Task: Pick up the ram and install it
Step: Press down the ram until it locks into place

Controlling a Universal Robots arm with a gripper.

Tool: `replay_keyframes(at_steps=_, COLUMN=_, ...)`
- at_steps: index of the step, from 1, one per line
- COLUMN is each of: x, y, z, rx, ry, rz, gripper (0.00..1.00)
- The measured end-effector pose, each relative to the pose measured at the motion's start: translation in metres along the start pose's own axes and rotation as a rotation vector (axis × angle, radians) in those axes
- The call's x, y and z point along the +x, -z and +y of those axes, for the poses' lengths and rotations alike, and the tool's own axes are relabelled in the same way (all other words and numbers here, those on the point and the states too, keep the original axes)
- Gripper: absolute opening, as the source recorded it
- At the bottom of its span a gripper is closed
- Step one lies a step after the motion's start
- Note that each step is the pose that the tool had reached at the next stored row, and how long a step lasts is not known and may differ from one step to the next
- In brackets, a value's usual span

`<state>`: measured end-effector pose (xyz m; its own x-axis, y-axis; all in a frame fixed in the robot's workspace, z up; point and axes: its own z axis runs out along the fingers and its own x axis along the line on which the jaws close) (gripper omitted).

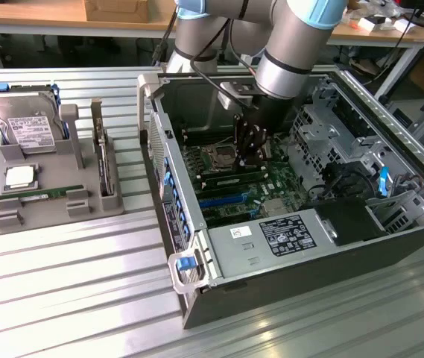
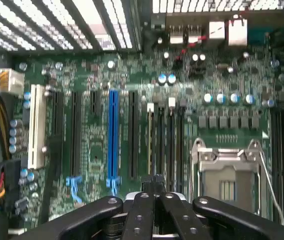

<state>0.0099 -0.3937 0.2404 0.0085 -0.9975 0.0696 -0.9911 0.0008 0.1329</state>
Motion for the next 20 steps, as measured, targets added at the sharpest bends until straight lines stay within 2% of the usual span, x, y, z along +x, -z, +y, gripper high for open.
replay_keyframes(at_steps=1, x=0.000, y=0.0018, z=-0.0143, rx=-0.0047, ry=0.001, rz=-0.0020, gripper=0.11)
replay_keyframes(at_steps=4, x=0.000, y=0.0052, z=-0.0404, rx=-0.0127, ry=0.002, rz=-0.0069, gripper=0.11)
replay_keyframes(at_steps=5, x=0.000, y=0.0070, z=-0.0543, rx=-0.0174, ry=0.003, rz=-0.0112, gripper=0.11)
replay_keyframes(at_steps=7, x=0.001, y=0.0099, z=-0.0762, rx=-0.0236, ry=0.004, rz=-0.0196, gripper=0.11)
replay_keyframes(at_steps=10, x=0.001, y=0.0132, z=-0.1014, rx=-0.0270, ry=0.006, rz=-0.0315, gripper=0.11)
replay_keyframes(at_steps=11, x=0.001, y=0.0157, z=-0.1067, rx=-0.0270, ry=0.007, rz=-0.0338, gripper=0.11)
replay_keyframes(at_steps=12, x=0.002, y=0.0297, z=-0.1054, rx=-0.0264, ry=0.007, rz=-0.0357, gripper=0.11)
replay_keyframes(at_steps=14, x=0.003, y=0.0482, z=-0.1028, rx=-0.0232, ry=0.006, rz=-0.0356, gripper=0.11)
replay_keyframes(at_steps=16, x=0.004, y=0.0533, z=-0.1021, rx=-0.0223, ry=0.005, rz=-0.0356, gripper=0.11)
replay_keyframes(at_steps=18, x=0.005, y=0.0691, z=-0.1000, rx=-0.0218, ry=0.005, rz=-0.0357, gripper=0.11)
replay_keyframes(at_steps=20, x=0.005, y=0.0695, z=-0.0999, rx=-0.0217, ry=0.005, rz=-0.0364, gripper=0.11)
